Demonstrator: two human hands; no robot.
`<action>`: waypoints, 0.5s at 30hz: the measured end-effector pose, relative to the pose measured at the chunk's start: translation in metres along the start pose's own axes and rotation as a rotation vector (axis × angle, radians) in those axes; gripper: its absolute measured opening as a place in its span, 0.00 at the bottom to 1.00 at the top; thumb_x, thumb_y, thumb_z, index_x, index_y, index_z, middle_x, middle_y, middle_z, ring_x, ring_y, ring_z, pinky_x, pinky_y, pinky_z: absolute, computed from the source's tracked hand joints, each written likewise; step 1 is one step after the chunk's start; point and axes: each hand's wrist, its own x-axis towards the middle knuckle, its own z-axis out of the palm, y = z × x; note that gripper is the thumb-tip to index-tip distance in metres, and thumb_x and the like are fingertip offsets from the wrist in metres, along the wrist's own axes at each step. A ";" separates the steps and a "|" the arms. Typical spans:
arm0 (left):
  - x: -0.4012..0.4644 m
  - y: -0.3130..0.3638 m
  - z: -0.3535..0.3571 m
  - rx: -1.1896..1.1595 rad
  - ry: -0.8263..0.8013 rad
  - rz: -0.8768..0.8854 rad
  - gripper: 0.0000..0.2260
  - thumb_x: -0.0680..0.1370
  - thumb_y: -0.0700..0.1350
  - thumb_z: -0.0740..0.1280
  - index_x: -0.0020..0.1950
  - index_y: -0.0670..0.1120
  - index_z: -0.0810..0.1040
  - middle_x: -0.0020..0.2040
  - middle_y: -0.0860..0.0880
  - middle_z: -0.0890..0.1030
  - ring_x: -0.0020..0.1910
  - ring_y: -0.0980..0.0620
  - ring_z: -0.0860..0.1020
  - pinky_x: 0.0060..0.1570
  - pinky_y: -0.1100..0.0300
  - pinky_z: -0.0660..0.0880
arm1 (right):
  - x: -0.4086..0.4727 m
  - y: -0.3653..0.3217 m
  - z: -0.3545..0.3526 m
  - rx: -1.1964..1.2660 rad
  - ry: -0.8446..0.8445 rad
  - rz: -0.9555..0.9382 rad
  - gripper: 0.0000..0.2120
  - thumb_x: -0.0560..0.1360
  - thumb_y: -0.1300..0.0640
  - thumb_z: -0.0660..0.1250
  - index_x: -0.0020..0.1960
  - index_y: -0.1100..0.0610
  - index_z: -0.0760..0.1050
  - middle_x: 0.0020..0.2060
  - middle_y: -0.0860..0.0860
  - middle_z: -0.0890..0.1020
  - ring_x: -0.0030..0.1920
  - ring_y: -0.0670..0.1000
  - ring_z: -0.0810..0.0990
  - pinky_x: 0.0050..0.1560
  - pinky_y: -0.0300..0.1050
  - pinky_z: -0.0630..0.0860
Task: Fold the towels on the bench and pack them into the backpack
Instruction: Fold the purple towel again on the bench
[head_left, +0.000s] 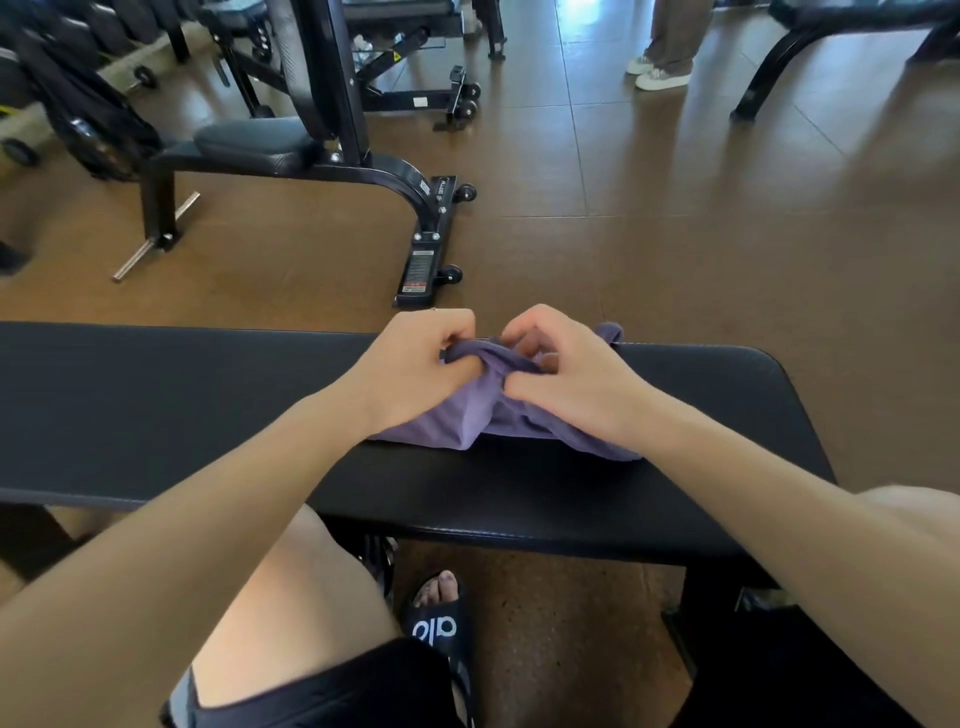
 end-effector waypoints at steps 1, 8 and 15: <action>0.000 -0.003 -0.002 0.002 0.029 -0.006 0.14 0.76 0.37 0.68 0.34 0.47 0.67 0.30 0.52 0.69 0.32 0.57 0.68 0.34 0.68 0.65 | -0.001 0.004 0.001 -0.116 -0.046 -0.002 0.12 0.73 0.57 0.71 0.54 0.52 0.74 0.43 0.47 0.80 0.43 0.46 0.79 0.43 0.40 0.76; -0.007 -0.041 -0.029 0.354 0.012 -0.011 0.19 0.73 0.37 0.67 0.31 0.50 0.60 0.28 0.52 0.66 0.29 0.52 0.65 0.31 0.55 0.62 | 0.003 0.027 -0.001 -0.439 0.045 0.029 0.17 0.77 0.60 0.63 0.34 0.46 0.63 0.29 0.43 0.72 0.30 0.44 0.70 0.33 0.38 0.64; 0.005 -0.047 -0.046 0.339 0.225 -0.364 0.16 0.81 0.43 0.60 0.32 0.45 0.71 0.30 0.45 0.76 0.32 0.43 0.74 0.30 0.54 0.68 | 0.026 0.011 -0.002 -0.490 0.115 0.026 0.16 0.78 0.54 0.62 0.32 0.50 0.63 0.29 0.46 0.72 0.33 0.51 0.72 0.39 0.52 0.72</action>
